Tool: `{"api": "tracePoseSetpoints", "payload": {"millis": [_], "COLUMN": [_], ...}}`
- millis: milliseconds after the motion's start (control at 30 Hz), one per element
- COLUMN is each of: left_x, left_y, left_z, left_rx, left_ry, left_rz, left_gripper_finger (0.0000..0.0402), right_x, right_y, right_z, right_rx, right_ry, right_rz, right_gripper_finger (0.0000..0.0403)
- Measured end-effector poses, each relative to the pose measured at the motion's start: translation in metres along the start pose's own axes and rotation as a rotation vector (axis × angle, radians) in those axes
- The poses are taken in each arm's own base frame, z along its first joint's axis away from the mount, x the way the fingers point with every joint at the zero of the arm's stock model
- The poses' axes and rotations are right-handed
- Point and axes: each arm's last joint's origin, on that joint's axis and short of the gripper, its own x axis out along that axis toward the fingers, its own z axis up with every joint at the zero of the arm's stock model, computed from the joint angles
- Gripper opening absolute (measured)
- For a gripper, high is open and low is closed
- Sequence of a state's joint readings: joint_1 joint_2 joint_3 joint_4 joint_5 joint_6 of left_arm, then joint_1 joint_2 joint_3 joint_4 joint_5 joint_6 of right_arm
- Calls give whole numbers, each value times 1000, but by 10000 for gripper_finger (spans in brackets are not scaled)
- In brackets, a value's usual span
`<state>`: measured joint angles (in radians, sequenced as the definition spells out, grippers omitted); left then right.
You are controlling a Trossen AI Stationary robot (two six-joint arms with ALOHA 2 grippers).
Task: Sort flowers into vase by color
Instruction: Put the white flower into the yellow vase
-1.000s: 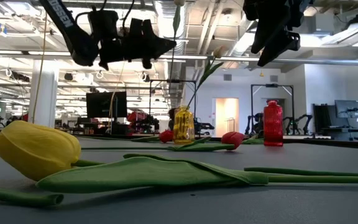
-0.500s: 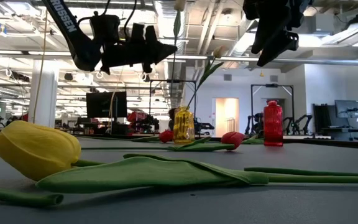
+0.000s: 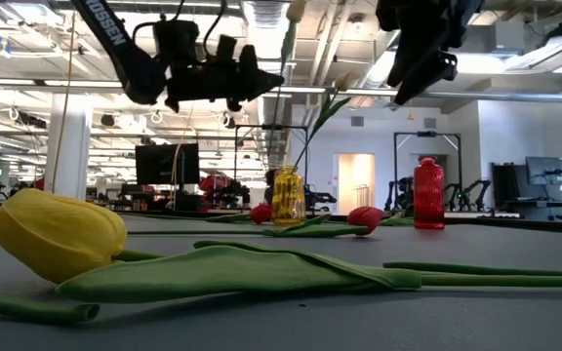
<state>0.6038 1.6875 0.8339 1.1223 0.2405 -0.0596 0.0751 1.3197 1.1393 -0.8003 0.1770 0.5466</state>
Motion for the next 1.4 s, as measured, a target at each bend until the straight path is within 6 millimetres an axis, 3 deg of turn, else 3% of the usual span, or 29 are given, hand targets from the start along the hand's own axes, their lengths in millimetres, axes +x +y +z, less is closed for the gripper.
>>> {"api": "tracePoseSetpoints", "payload": {"millis": [133,300,1067,1267,1400], "left_x": [11,22,25,37,43], "left_y": [3,5,2,5,6], "left_z": [4,-5,-12,-29,-23], "left_rx": [34,-20,-1,-67,-48], "left_ry": [-2,-5,16,41,11], "left_rz": [-19,-66,-32,-67,-77], "left_gripper_finger": [0,0,0,0,0], "right_x": [1,1,0,0,1], "right_y": [-2,-3,0,-1,-1], "right_z": [3,4,2,4,4], "right_rx": [-9,-8,-43,-69,-64], "right_ry": [-7,-13,-3,-32,-27], "right_rz": [15,19,20,9,6], "right_gripper_finger": [260,260,260,260,260]}}
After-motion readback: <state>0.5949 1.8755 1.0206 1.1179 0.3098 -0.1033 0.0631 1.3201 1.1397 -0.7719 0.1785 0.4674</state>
